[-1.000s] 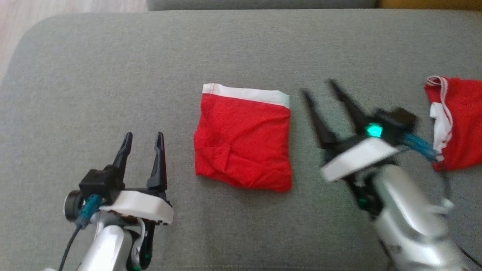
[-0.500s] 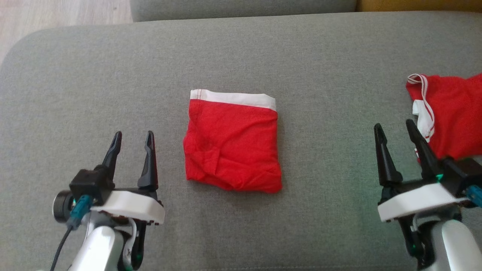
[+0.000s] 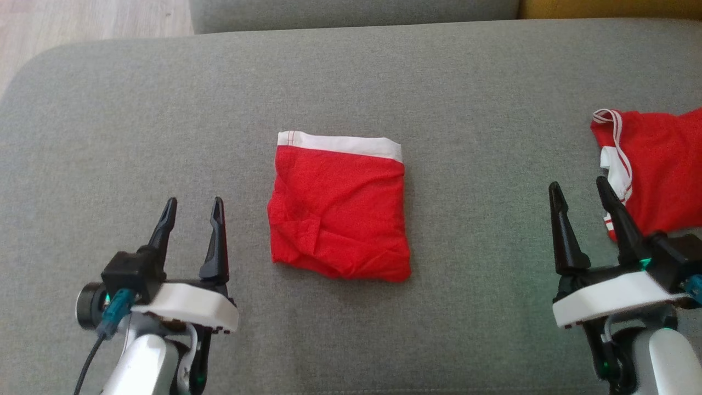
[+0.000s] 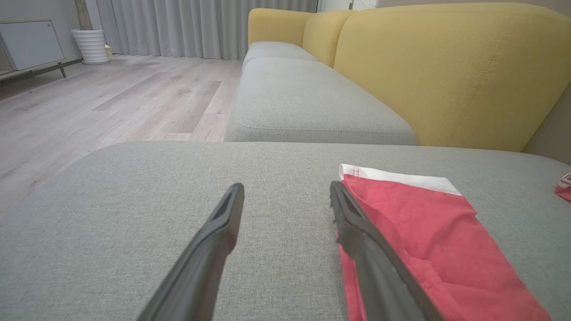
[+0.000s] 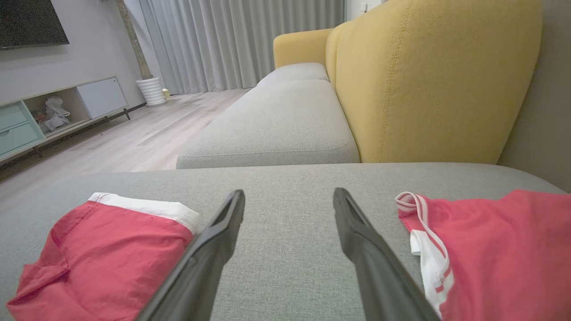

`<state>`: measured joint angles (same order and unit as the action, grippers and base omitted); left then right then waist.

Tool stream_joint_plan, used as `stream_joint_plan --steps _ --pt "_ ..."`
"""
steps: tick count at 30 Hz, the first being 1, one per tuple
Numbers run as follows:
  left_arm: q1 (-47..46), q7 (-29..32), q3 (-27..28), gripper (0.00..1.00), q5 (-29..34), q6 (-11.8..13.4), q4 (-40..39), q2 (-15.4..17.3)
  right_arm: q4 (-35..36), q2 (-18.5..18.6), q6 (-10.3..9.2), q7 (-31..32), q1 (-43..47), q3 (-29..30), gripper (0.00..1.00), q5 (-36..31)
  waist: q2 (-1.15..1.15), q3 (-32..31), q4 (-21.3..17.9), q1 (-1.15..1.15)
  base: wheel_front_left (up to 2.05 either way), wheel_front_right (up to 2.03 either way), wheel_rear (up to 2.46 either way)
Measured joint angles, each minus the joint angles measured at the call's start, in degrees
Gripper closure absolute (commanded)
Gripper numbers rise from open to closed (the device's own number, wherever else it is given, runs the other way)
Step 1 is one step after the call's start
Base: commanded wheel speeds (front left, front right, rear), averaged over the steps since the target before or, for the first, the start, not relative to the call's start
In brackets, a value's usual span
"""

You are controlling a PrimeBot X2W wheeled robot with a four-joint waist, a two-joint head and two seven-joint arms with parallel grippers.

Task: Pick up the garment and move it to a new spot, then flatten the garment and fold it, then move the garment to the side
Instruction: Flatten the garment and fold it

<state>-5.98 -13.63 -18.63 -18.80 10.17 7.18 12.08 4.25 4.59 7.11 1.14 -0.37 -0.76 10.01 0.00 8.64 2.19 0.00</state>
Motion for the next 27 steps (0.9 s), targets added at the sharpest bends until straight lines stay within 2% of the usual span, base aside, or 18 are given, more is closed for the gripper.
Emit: stream_joint_plan --steps 4,5,6,9,13,19,23,27 --pt "0.0 0.0 -0.3 0.00 0.0 0.0 0.0 0.0 0.4 0.0 0.00 0.4 0.0 -0.4 0.00 0.0 0.00 0.1 0.3 0.00 0.00 0.00 0.00" --pt "0.0 0.0 -0.4 0.00 0.0 0.0 0.0 0.0 0.6 0.0 0.00 0.4 0.0 -0.7 0.42 -0.2 0.00 0.1 0.5 0.00 0.00 0.00 0.00" --pt "0.0 0.0 -0.5 0.00 0.0 0.0 0.0 0.0 0.6 0.1 0.00 0.4 0.0 -1.2 1.00 -0.4 0.00 0.2 0.7 0.00 0.00 0.00 0.00" --pt "-0.1 0.0 -0.8 0.00 0.0 0.0 0.0 0.0 0.1 0.5 0.00 0.6 -0.7 -5.3 1.00 -0.3 0.00 0.8 1.2 0.00 0.00 0.00 0.00" --pt "-0.8 0.0 -1.0 0.00 0.0 0.0 -0.1 0.0 -4.7 0.6 0.00 1.1 -5.8 -13.7 1.00 1.2 0.00 2.2 2.1 0.00 0.00 0.00 0.00" --pt "-3.0 -0.1 -1.2 0.00 0.0 0.0 -0.1 -1.0 -17.0 -0.1 0.00 1.3 -16.7 -26.8 1.00 5.7 0.00 4.6 4.3 0.00 0.00 0.00 0.00" --pt "-3.8 -0.2 -1.6 0.00 0.0 -0.1 0.4 -1.8 -26.6 -0.3 0.00 0.7 -21.3 -31.3 1.00 9.0 0.00 5.7 6.3 0.00 0.00 0.00 0.00" --pt "-4.4 -0.6 -1.7 0.00 0.0 -0.2 0.8 -2.6 -32.8 -0.3 0.00 -1.0 -24.5 -35.4 1.00 12.2 0.00 6.5 8.0 0.00 0.00 0.00 0.00"
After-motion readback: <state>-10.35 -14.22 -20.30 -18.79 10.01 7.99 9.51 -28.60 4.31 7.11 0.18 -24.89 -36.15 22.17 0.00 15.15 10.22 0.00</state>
